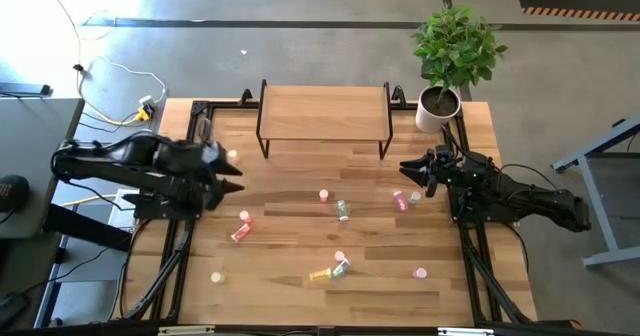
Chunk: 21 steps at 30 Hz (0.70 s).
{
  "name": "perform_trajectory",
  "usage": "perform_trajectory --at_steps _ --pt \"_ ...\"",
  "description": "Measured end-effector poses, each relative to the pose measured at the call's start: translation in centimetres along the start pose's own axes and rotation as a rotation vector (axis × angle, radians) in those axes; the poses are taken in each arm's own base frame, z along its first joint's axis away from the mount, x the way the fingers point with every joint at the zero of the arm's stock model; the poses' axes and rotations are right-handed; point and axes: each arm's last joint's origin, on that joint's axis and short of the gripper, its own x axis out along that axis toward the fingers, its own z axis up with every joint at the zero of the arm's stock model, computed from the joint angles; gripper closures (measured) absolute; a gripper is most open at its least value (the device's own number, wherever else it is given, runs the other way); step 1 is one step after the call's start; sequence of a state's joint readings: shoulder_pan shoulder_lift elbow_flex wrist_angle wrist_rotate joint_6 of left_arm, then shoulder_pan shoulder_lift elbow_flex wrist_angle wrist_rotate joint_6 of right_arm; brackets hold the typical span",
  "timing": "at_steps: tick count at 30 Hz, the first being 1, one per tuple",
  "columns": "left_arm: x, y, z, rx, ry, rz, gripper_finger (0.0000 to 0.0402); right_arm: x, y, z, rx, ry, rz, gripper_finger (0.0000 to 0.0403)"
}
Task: Pick and place medicine bottles onto shelf by color
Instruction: Put the middle left pink pill bottle on the shelf
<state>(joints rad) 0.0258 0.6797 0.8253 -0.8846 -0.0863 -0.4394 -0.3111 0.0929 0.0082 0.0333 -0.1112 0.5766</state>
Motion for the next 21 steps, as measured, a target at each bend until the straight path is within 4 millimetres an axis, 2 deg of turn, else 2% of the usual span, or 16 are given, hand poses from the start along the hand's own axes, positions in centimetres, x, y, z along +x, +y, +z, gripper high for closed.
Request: perform_trajectory --at_steps 8,21 --pt "3.4 -1.6 -1.1 0.117 0.271 0.057 0.0186 0.0 0.0 0.0 0.0 0.0 0.0 0.0261" --pt "8.3 -4.8 -3.2 0.287 0.526 0.095 0.0186 0.0 0.0 0.0 0.0 0.0 0.0 0.0261"
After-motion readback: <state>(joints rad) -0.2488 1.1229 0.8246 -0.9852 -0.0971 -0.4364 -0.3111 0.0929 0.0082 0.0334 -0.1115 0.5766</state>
